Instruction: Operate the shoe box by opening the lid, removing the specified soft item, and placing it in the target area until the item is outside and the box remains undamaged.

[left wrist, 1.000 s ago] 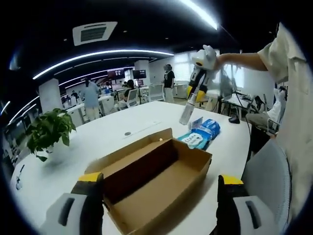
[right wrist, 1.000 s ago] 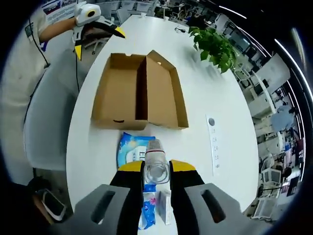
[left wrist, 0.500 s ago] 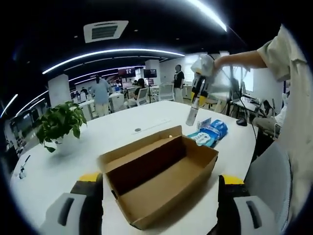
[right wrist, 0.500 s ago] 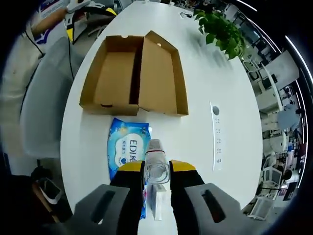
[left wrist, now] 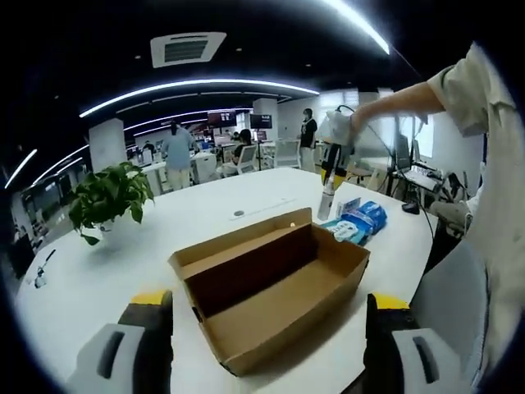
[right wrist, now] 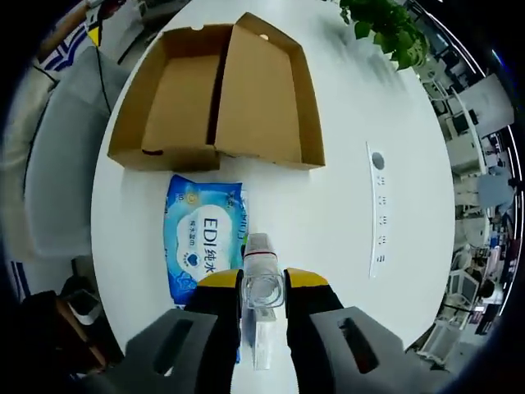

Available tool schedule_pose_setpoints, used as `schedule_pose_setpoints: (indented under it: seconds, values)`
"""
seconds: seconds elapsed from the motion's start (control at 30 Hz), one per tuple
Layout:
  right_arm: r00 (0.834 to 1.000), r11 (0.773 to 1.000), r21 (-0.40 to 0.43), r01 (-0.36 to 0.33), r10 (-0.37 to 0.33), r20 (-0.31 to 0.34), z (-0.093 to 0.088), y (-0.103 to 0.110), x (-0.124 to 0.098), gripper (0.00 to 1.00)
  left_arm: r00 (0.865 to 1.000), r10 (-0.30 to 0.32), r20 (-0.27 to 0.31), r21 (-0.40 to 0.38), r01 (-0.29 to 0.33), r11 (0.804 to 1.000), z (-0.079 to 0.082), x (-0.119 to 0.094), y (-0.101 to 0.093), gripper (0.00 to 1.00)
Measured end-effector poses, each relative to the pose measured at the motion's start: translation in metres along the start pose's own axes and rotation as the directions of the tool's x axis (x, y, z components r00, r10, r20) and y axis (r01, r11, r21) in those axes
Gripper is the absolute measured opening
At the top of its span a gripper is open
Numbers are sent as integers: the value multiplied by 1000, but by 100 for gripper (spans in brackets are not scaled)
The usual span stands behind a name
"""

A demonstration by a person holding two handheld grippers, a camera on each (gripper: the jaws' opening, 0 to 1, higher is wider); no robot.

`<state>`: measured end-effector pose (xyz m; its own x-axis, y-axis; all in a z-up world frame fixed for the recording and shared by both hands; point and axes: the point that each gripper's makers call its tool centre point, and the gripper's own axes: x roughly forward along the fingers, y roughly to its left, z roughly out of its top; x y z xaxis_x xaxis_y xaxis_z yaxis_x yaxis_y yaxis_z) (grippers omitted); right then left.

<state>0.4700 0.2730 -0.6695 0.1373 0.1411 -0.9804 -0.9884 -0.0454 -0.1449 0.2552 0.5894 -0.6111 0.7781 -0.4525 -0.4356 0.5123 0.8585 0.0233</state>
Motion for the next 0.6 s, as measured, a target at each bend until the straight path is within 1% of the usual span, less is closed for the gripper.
schedule_pose_setpoints:
  seconds: [0.23, 0.3, 0.47, 0.6]
  values:
    - [1000, 1000, 6, -8, 8, -25, 0, -3, 13, 17, 1000, 15, -15, -16, -15, 1000, -7, -3, 1, 100]
    - [999, 1000, -2, -13, 13, -38, -1, -2, 17, 17, 1000, 19, -19, -18, -19, 1000, -8, -3, 1, 100]
    - [998, 999, 13, -38, 39, -56, -6, 2, 25, 17, 999, 34, -27, -32, -35, 999, -12, -4, 3, 99]
    - [997, 999, 13, -39, 40, -62, -9, 3, 30, 17, 999, 38, -33, -39, -40, 998, -14, -4, 3, 98]
